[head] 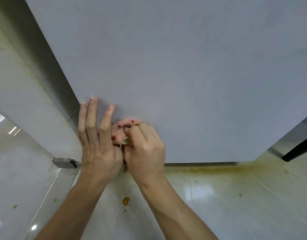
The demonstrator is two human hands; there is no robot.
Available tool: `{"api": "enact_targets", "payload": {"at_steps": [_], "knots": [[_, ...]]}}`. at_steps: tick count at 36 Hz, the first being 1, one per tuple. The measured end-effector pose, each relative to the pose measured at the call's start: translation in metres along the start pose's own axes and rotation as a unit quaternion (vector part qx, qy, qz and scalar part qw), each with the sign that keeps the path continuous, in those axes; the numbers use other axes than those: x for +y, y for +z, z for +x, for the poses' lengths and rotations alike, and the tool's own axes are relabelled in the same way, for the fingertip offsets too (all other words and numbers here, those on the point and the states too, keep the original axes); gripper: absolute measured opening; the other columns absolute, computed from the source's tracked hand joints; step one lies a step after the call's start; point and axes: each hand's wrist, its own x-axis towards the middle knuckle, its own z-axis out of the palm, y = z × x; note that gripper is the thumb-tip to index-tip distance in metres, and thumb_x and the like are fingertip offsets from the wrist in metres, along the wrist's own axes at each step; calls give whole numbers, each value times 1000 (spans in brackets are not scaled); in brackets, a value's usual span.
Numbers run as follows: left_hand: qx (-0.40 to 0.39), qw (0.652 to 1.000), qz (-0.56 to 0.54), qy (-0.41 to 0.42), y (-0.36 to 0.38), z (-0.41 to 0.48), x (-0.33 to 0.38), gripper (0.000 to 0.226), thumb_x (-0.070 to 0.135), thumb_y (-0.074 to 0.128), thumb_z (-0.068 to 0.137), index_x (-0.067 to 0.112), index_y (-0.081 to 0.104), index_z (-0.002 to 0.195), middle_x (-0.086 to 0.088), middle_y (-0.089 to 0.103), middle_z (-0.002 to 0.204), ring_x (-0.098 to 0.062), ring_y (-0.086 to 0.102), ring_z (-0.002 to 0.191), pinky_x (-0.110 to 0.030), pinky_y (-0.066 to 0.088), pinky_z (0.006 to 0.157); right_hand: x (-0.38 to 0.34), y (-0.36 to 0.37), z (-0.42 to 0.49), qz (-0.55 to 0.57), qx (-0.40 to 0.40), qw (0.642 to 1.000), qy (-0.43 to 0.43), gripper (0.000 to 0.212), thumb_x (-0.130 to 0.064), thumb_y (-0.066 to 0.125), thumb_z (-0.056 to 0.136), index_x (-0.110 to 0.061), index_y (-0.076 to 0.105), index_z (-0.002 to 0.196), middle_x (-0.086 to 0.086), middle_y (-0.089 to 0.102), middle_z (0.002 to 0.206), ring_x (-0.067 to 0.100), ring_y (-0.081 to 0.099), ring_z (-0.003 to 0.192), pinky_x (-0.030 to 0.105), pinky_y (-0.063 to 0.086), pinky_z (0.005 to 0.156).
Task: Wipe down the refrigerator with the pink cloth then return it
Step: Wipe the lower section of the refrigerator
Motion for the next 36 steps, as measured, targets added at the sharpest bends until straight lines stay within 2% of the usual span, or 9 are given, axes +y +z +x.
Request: {"api": "enact_targets", "payload": {"at_steps": [3, 8, 13, 18, 21, 24, 27, 32, 36], "knots": [[-4, 1000, -1, -10, -7, 2, 4, 70, -6, 42, 83, 2, 39, 153, -29, 21, 165, -46, 12, 158, -55, 14, 129, -2, 1, 1, -29, -12, 999, -15, 10, -3, 64, 77, -12, 65, 79, 1, 64, 83, 18, 53, 77, 29, 43, 57], [-9, 1000, 27, -1, -16, 6, 6, 76, -3, 61, 85, 5, 34, 156, -25, 14, 167, -42, 5, 160, -55, 14, 129, 23, -44, 5, -12, -5, 999, 36, 27, 3, 74, 73, -8, 73, 99, 7, 71, 104, 27, 68, 95, 37, 56, 78], [-6, 1000, 17, -7, -19, 23, 12, 75, 10, 65, 91, 8, 29, 157, -24, 13, 167, -43, 7, 160, -55, 15, 130, 56, -113, 31, -43, 177, 963, 199, 44, 0, 48, 80, -1, 62, 122, 12, 57, 114, 26, 54, 106, 44, 47, 97], [0, 1000, 14, -10, -21, 40, 15, 81, 10, 67, 90, 10, 25, 159, -22, 11, 168, -40, 4, 160, -56, 15, 130, 54, -117, 57, -19, 274, 931, 242, 42, 4, 50, 88, -5, 59, 129, 5, 53, 118, 1, 52, 104, 38, 52, 88], [-6, 1000, 24, -7, -21, 44, 11, 85, 12, 69, 89, 9, 23, 160, -23, 9, 169, -41, 2, 161, -59, 16, 129, 31, -87, 48, -8, 224, 962, 159, 33, 2, 57, 90, -2, 67, 122, 11, 63, 113, 15, 58, 104, 36, 53, 85], [-18, 999, 38, 6, -20, 42, 9, 84, 14, 65, 92, 7, 20, 163, -24, 7, 170, -39, -1, 161, -60, 15, 129, 0, -44, 40, -11, 77, 997, 22, 24, 0, 69, 87, -4, 75, 110, 12, 68, 103, 28, 62, 92, 33, 54, 76], [-5, 999, 38, 1, -21, 40, 6, 62, 21, 46, 108, 4, 21, 163, -29, 9, 169, -43, 2, 160, -64, 19, 126, -26, -15, 42, 2, -10, 999, -39, 19, -7, 59, 93, -8, 77, 100, 7, 71, 100, 27, 62, 86, 38, 55, 66], [10, 999, 45, 9, -26, 46, 1, 74, 6, 57, 95, 2, 24, 162, -31, 11, 168, -43, 1, 160, -64, 16, 127, -22, -23, 40, 4, -30, 999, -32, 18, -5, 62, 85, -10, 72, 98, 4, 66, 100, 24, 61, 91, 38, 54, 56], [0, 999, 48, 21, -25, 50, 14, 100, -5, 64, 73, 5, 20, 163, -29, 9, 168, -37, -4, 161, -64, 14, 128, 9, -60, 38, -5, 43, 999, 19, 32, 4, 69, 80, -5, 72, 110, 11, 66, 107, 29, 64, 99, 33, 55, 81]]}}
